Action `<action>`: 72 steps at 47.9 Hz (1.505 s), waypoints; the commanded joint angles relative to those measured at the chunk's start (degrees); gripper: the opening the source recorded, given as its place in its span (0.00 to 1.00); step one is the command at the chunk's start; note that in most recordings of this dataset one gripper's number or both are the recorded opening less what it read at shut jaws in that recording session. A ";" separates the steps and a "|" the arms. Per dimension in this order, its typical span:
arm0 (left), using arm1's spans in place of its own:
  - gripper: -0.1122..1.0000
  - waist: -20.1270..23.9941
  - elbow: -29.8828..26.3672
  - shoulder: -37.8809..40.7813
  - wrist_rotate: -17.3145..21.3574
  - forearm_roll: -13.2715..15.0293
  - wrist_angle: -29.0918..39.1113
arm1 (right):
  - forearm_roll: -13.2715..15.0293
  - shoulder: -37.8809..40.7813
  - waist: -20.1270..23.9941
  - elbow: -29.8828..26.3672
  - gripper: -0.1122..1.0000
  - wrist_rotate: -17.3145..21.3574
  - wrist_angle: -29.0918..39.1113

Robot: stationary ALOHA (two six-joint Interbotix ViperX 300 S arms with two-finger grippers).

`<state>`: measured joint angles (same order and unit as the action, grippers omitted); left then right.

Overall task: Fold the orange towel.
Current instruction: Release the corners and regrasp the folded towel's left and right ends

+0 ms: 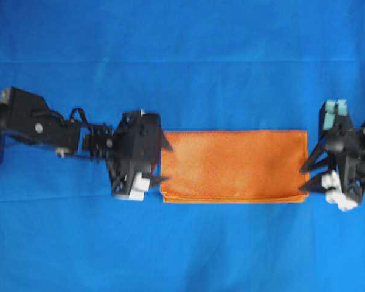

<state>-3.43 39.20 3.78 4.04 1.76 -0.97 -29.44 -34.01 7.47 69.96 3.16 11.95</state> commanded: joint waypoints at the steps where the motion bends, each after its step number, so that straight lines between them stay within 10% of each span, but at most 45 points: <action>1: 0.69 2.64 -0.26 -1.93 0.09 -0.09 -0.09 | 2.99 -2.02 -3.96 -0.97 0.63 0.00 0.00; 12: 0.69 7.29 0.00 -1.93 0.00 -0.09 0.18 | 10.55 -1.32 -15.82 -1.23 0.63 0.00 2.29; 24: 0.69 8.96 -0.88 2.20 0.00 -0.09 -0.18 | 15.56 4.66 -19.25 -1.76 0.63 0.09 3.08; 58: 0.68 9.32 -1.58 8.00 -0.09 -0.09 1.67 | 18.37 13.71 -21.09 1.32 0.60 0.09 -2.72; 72: 0.17 8.09 -4.75 9.23 0.18 -0.09 9.40 | 18.37 13.62 -21.09 1.32 0.12 -0.35 -2.55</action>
<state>4.57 35.16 13.10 4.39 1.76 7.03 -11.25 -20.13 -13.62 71.54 2.90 9.49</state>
